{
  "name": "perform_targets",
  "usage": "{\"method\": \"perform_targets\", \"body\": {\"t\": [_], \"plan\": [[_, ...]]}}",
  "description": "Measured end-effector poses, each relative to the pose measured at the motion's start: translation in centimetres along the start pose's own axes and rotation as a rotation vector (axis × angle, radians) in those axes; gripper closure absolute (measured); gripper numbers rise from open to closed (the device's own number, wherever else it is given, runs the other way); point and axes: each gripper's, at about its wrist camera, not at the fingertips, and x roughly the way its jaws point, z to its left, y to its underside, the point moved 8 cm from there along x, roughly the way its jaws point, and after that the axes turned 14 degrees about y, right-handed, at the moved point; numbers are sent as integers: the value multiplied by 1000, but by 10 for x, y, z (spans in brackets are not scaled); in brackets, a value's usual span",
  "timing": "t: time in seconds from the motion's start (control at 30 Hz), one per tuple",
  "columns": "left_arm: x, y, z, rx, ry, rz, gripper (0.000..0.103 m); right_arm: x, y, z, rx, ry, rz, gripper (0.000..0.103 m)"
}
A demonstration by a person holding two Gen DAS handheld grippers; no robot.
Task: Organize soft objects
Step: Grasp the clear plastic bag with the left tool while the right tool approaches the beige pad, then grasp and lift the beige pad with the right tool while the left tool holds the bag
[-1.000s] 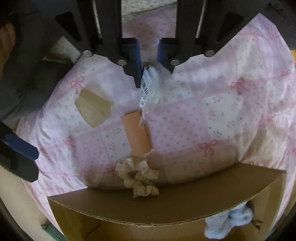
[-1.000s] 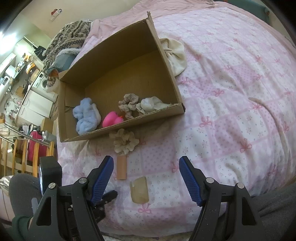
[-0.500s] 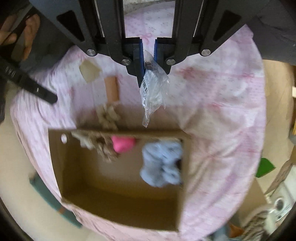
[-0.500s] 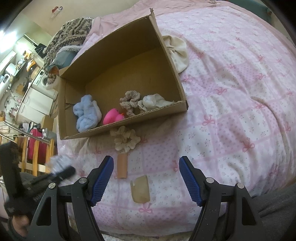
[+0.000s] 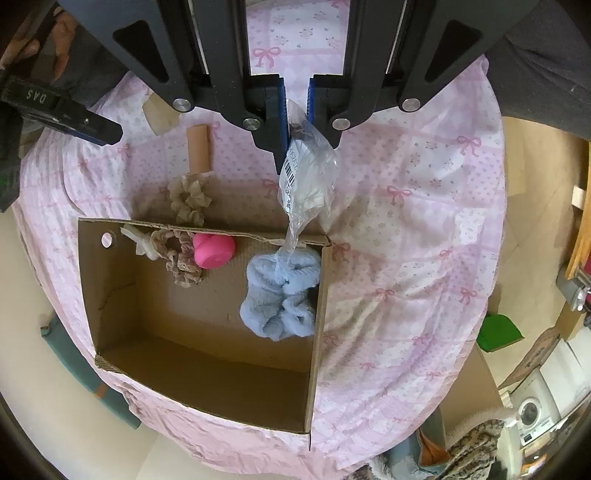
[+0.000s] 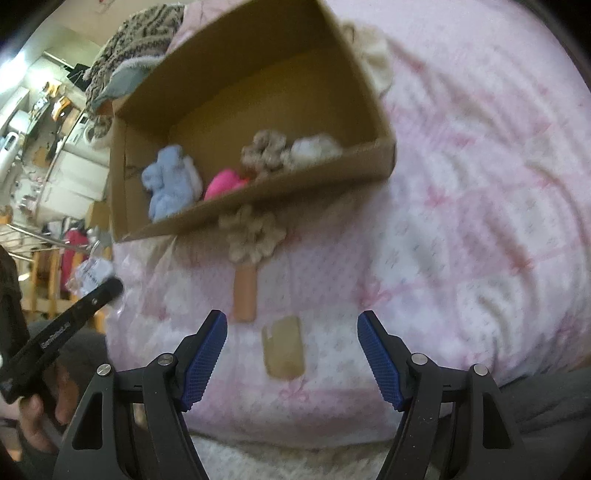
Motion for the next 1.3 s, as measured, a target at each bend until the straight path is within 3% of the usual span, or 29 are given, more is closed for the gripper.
{"method": "perform_targets", "body": {"t": [0.13,0.27,0.4,0.57,0.63,0.67,0.9,1.3], "plan": [[-1,1,-2,0,14,2,95,8,2,-4,17,14,36,26],[-2,0,-4,6,17,-1,95,18,10,12,-82,68,58,26],[-1,1,-6,9,22,4,95,33,21,30,-197,132,88,39],[1,2,-8,17,18,7,95,52,32,44,-319,216,110,43],[2,3,-8,16,15,11,95,56,34,46,-351,251,103,55],[2,3,-7,15,13,12,95,58,34,46,-360,265,100,66],[5,4,-3,11,-7,15,95,52,36,48,-362,243,72,93],[8,5,3,18,-40,19,95,10,21,38,-247,121,-24,94]]}}
